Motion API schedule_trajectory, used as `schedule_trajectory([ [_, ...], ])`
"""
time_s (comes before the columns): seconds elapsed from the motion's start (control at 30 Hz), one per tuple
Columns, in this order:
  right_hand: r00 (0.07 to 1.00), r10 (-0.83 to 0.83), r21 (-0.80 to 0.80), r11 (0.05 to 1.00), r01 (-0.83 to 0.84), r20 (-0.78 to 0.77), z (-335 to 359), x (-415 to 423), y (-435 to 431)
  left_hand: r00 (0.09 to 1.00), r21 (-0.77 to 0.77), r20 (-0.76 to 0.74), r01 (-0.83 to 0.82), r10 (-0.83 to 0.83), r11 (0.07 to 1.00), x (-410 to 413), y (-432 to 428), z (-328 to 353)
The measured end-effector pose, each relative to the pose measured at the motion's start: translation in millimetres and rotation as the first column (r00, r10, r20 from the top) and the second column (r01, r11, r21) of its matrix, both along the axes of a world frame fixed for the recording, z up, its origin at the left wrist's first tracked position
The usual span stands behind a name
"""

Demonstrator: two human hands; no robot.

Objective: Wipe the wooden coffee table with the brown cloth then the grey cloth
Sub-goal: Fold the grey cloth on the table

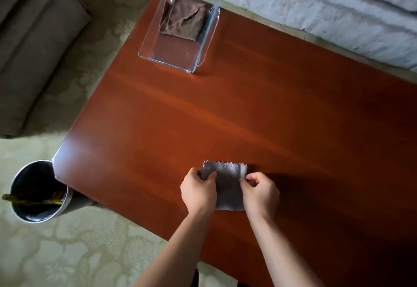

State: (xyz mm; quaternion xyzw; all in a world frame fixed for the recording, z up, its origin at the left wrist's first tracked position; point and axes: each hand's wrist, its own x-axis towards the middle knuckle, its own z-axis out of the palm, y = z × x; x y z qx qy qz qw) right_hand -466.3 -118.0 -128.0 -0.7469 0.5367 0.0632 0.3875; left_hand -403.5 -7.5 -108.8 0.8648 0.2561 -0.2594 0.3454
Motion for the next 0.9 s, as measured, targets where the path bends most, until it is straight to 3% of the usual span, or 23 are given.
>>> schedule_trajectory([
  [0.17, 0.978, -0.047, 0.042, 0.998, 0.039, 0.202, 18.5, 37.0, 7.7, 0.984, -0.128, 0.146, 0.122, -0.103, 0.984, 58.0, 20.1, 11.7],
  [0.37, 0.929, 0.032, 0.010, 0.999, -0.039, 0.369, 36.8, 154.7, 1.7, 0.913, -0.253, 0.328, 0.331, -0.241, 0.909, 186.8, 46.1, 14.3],
  [0.53, 0.913, 0.177, -0.069, 0.984, -0.163, 0.369, 43.7, 254.3, -4.4, 0.864, -0.190, 0.442, 0.351, -0.239, 0.917, 295.4, 49.2, 17.5],
  [0.73, 0.917, 0.221, -0.096, 0.975, -0.200, 0.331, 38.1, 341.9, -16.0, 0.876, -0.167, 0.397, 0.363, -0.275, 0.917, 390.3, 26.1, 12.8],
  [0.9, 0.937, 0.238, -0.144, 0.968, -0.207, 0.256, 27.6, 369.2, -22.6, 0.854, -0.095, 0.398, 0.403, -0.336, 0.910, 419.1, 16.4, -2.9],
])
